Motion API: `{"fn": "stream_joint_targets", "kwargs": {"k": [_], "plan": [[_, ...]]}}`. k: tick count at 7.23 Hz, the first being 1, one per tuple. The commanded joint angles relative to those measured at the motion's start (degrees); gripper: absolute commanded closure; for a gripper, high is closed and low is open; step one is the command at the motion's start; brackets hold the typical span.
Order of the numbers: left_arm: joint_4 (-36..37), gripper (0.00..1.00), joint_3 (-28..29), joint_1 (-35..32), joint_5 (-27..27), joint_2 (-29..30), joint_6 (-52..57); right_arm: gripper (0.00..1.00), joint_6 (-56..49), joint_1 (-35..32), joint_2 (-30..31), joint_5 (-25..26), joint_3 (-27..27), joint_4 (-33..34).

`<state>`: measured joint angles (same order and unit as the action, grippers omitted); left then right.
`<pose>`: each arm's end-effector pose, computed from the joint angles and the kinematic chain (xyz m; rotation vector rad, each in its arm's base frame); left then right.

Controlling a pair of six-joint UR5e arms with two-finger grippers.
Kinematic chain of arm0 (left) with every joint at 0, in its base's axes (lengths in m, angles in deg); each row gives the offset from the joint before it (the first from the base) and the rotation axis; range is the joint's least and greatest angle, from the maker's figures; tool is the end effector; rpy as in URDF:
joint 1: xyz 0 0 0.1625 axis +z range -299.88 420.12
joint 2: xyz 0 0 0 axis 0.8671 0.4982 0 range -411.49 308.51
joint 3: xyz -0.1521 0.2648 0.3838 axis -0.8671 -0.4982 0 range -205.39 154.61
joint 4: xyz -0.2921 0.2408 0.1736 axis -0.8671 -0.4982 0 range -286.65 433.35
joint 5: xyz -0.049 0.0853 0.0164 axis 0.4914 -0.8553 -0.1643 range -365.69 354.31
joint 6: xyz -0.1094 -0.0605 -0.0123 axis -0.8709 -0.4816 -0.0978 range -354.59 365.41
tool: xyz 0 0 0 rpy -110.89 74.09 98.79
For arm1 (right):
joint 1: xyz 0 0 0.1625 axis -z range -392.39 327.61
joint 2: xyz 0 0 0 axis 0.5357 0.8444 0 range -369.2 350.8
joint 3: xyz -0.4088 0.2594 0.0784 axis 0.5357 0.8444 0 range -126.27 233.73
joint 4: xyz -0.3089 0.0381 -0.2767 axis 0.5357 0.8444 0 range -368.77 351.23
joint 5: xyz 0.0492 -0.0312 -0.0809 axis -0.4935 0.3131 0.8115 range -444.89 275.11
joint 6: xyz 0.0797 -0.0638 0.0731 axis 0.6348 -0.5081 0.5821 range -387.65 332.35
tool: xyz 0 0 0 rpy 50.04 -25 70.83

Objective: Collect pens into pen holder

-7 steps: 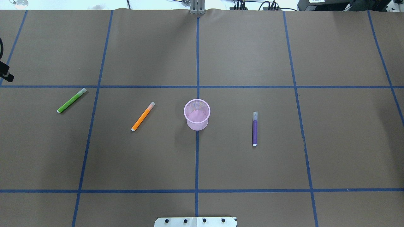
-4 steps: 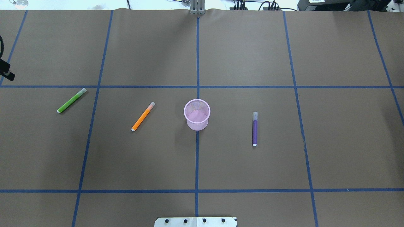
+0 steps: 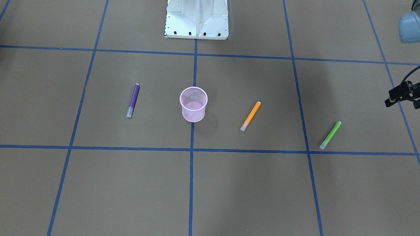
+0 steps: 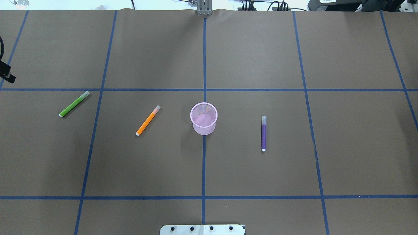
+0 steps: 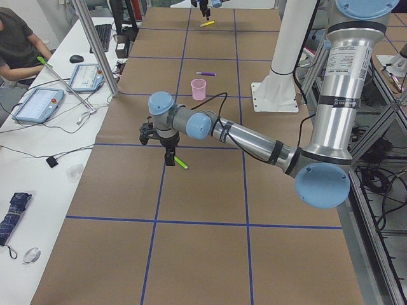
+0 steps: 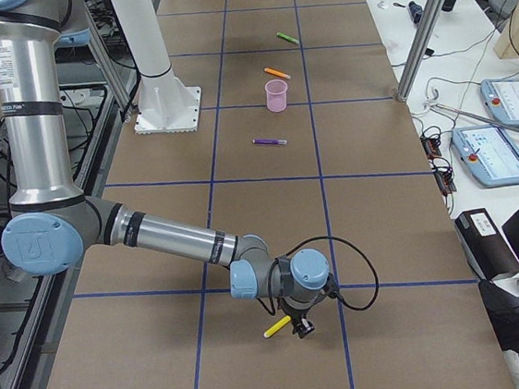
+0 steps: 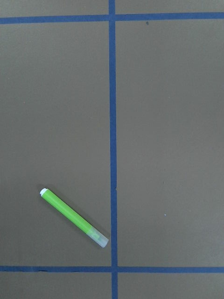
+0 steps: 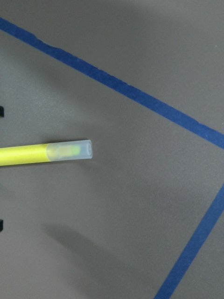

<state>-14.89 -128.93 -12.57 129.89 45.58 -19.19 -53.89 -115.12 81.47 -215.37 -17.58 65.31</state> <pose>0.1228 -0.5404 0.5613 0.0090 0.8467 0.0114 -0.0069 -0.4631 0.8850 0.0605 -0.7151 -0.5387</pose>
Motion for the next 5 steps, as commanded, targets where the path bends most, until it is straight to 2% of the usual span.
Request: {"fn": "stream_joint_targets", "kwargs": {"k": [1, 3, 5], "plan": [[0.0, 0.0, 0.1, 0.0, -0.1, 0.0, 0.0, 0.24, 0.3, 1.0, -0.1, 0.9, 0.3, 0.0], [0.0, 0.0, 0.1, 0.0, -0.1, 0.0, 0.1, 0.23, 1.0, 3.3, -0.9, 1.0, 0.3, 0.0], [0.0, 0.0, 0.4, 0.0, -0.1, 0.0, 0.2, 0.26, 0.6, 4.1, -0.9, 2.6, 0.6, 0.0]]}}
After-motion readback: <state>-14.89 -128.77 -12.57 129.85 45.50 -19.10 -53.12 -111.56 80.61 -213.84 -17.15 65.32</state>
